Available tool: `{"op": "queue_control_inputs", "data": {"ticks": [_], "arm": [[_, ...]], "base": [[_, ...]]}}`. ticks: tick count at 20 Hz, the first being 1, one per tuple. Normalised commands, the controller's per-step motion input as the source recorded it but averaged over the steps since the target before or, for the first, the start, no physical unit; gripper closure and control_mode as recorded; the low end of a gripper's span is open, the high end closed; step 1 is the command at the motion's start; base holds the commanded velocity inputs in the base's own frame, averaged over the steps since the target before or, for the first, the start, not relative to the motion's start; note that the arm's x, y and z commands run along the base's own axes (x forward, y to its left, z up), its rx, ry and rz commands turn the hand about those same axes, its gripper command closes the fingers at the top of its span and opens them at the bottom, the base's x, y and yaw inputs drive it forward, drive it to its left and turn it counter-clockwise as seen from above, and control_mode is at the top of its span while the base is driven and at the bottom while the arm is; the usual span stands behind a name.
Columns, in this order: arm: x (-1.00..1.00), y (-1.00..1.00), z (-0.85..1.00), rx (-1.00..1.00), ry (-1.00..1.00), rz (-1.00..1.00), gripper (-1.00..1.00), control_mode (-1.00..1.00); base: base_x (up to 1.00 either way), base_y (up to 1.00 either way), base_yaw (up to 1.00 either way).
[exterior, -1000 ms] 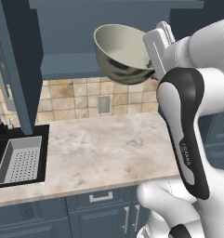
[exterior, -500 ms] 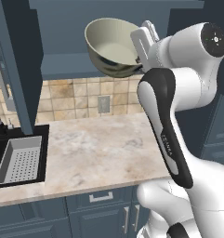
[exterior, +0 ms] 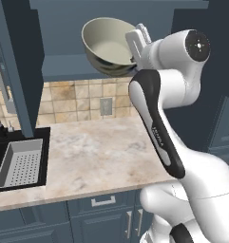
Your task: Open the cabinet. Pick the bowls from the counter and place them in the cabinet. Then close the cabinet.
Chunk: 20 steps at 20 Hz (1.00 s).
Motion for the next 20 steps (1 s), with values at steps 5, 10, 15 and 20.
{"op": "queue_control_inputs", "data": {"ticks": [5,10,15,20], "arm": [[0.44,0.07,-0.09,0.00,0.00,0.01,1.00,-1.00],[0.42,0.15,-0.16,0.00,0.00,0.02,1.00,-1.00],[0.50,0.17,-0.09,0.00,0.00,0.02,1.00,-1.00],[0.51,0.18,-0.07,0.00,-0.06,0.02,1.00,-1.00]], "base": [[0.00,0.00,0.00],[0.00,0.00,0.00],[0.00,0.00,0.00],[0.00,0.00,0.00]]}}
